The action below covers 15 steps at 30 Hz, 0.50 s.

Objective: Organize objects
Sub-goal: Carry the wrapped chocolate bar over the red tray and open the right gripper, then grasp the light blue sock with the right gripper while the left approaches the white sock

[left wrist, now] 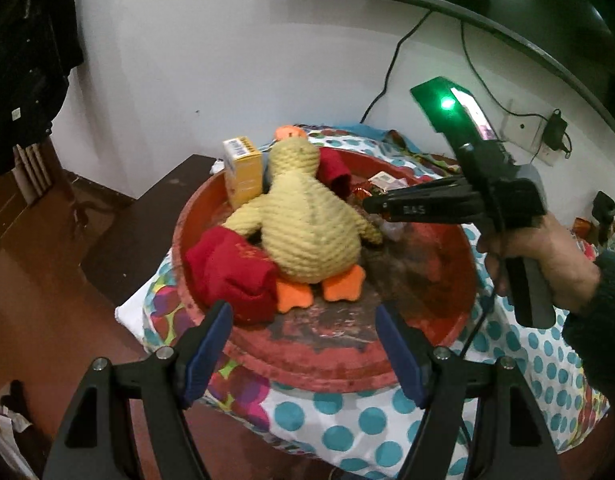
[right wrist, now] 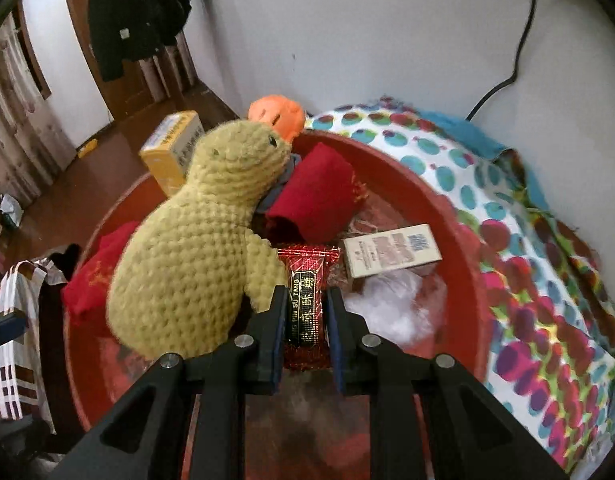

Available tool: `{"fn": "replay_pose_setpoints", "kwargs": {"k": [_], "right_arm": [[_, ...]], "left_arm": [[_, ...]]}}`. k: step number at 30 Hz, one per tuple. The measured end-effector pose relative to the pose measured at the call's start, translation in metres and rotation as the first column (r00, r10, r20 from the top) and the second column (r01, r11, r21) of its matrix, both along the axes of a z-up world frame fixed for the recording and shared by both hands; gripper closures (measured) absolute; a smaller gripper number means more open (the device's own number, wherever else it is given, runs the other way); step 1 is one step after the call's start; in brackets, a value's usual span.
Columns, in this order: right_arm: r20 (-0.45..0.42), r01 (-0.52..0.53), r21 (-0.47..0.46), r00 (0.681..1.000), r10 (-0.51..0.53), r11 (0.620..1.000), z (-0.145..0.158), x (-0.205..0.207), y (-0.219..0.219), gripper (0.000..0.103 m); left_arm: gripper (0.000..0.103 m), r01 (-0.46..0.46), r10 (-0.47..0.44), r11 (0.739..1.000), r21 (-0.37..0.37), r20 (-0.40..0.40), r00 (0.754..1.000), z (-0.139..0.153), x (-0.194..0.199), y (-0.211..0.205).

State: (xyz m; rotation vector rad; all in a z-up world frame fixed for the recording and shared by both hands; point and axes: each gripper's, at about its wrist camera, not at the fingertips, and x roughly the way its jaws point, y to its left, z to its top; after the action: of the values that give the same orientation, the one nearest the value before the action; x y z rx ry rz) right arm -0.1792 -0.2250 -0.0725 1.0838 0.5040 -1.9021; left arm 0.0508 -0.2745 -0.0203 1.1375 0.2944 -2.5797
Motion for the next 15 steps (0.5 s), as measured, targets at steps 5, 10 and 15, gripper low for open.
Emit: {"fn": "replay_pose_setpoints", "kwargs": {"k": [5,10,15], "right_arm": [[0.017,0.002,-0.015,1.000,-0.002,1.000,-0.008,-0.002,0.000,0.080],[-0.042,0.018,-0.113,0.999,-0.023,0.993,0.028,0.007,0.054,0.060],[-0.139,0.166,-0.086,0.974,-0.176,0.982,0.045,-0.016,0.157,0.054]], "left_arm": [[0.027,0.004,-0.004,1.000,0.003,0.007,1.000,-0.001,-0.004,0.001],[0.027,0.035,-0.035,0.999,0.021,-0.023,0.999,0.001,-0.015,0.014],[0.027,0.131,-0.130,0.991,0.029,-0.031,0.991,0.002,-0.040,0.048]]}}
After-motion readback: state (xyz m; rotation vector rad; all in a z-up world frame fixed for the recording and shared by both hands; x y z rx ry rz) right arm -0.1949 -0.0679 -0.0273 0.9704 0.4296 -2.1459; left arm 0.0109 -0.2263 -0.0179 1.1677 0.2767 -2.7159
